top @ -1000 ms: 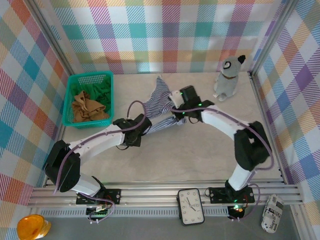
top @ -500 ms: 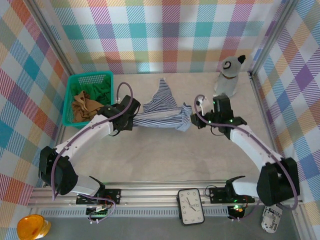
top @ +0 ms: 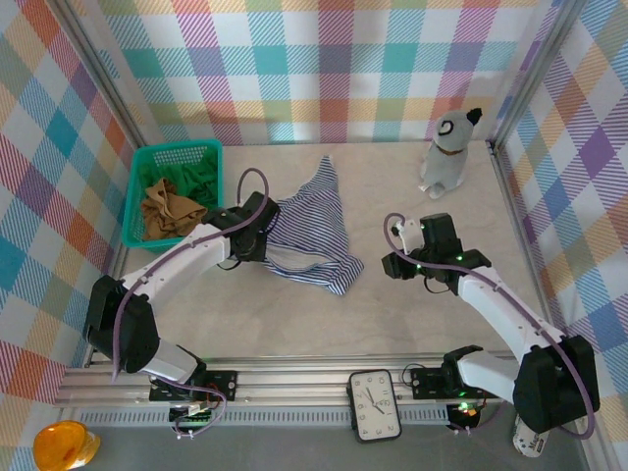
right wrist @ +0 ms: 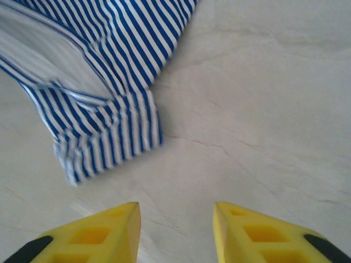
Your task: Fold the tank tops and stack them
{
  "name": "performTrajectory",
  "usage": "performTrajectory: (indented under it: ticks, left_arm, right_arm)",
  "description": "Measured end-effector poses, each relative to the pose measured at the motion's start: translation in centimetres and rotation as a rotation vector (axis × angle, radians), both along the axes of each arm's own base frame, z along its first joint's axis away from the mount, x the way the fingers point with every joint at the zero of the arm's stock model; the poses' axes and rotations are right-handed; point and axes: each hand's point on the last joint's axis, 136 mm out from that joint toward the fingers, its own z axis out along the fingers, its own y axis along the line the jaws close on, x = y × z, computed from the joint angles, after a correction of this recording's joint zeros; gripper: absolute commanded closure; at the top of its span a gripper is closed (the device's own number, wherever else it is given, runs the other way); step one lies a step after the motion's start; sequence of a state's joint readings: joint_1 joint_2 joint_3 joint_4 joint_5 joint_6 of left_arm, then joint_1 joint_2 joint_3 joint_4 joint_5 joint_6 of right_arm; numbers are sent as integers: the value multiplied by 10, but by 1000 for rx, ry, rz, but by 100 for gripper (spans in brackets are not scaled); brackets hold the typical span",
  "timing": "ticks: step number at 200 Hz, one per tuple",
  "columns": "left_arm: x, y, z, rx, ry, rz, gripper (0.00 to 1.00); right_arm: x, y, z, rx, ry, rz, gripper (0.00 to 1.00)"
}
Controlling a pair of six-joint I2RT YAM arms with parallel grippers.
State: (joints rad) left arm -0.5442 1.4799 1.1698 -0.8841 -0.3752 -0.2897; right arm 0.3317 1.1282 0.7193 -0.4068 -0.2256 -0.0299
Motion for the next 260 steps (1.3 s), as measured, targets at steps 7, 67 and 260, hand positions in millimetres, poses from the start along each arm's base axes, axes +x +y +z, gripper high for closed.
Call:
performTrajectory:
  ticks: [7,67,260]
  left_arm:
    - [-1,0,-2,1,6,-1,100]
    - [-5,-2,-9,-11,32,-8,100]
    - [-4,-2,-19,11,52,-30,100]
  right_arm:
    - [1,7,-2,24,36,-17,52]
    - [32,59,-39,35,275,-154,53]
    - [55,64,-76,-160,285,-137,100]
